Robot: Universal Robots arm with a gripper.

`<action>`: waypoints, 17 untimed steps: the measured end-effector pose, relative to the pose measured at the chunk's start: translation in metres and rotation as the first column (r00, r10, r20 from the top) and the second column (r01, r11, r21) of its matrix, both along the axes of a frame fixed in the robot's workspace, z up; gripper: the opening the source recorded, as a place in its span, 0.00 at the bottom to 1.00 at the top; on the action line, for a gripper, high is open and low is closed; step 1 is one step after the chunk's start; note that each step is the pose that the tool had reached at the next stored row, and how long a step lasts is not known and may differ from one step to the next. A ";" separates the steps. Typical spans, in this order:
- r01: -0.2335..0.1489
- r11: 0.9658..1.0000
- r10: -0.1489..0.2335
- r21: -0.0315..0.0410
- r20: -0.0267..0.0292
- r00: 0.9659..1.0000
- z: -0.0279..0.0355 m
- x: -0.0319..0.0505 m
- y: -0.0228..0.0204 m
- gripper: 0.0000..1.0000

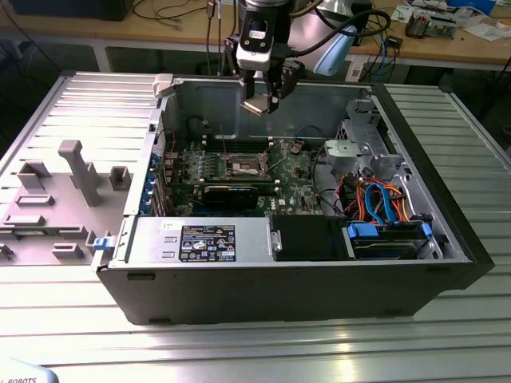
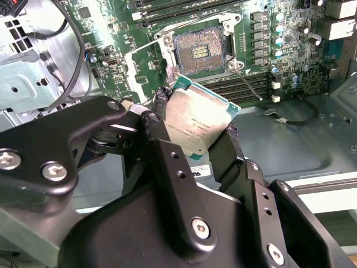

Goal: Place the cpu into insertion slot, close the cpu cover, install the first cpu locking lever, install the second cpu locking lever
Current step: 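Place the cpu into insertion slot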

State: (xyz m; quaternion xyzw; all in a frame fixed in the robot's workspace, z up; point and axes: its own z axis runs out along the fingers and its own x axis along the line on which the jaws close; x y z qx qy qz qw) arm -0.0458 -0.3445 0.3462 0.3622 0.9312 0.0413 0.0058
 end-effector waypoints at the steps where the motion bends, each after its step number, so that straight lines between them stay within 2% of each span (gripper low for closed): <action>1: 0.005 1.000 -0.005 0.000 0.000 1.000 -0.0001 0.0000 0.0000 0.54; 5: 0.043 0.999 -0.043 -0.003 0.000 0.999 -0.0013 -0.0001 0.0000 0.54; 12: 0.122 0.992 -0.122 -0.009 0.000 0.992 -0.0041 0.0000 0.0000 0.54; 14: 0.150 0.989 -0.150 -0.009 0.001 0.989 -0.0052 0.0000 0.0000 0.54; 17: 0.158 0.987 -0.158 -0.009 0.001 0.987 -0.0054 0.0000 0.0000 0.54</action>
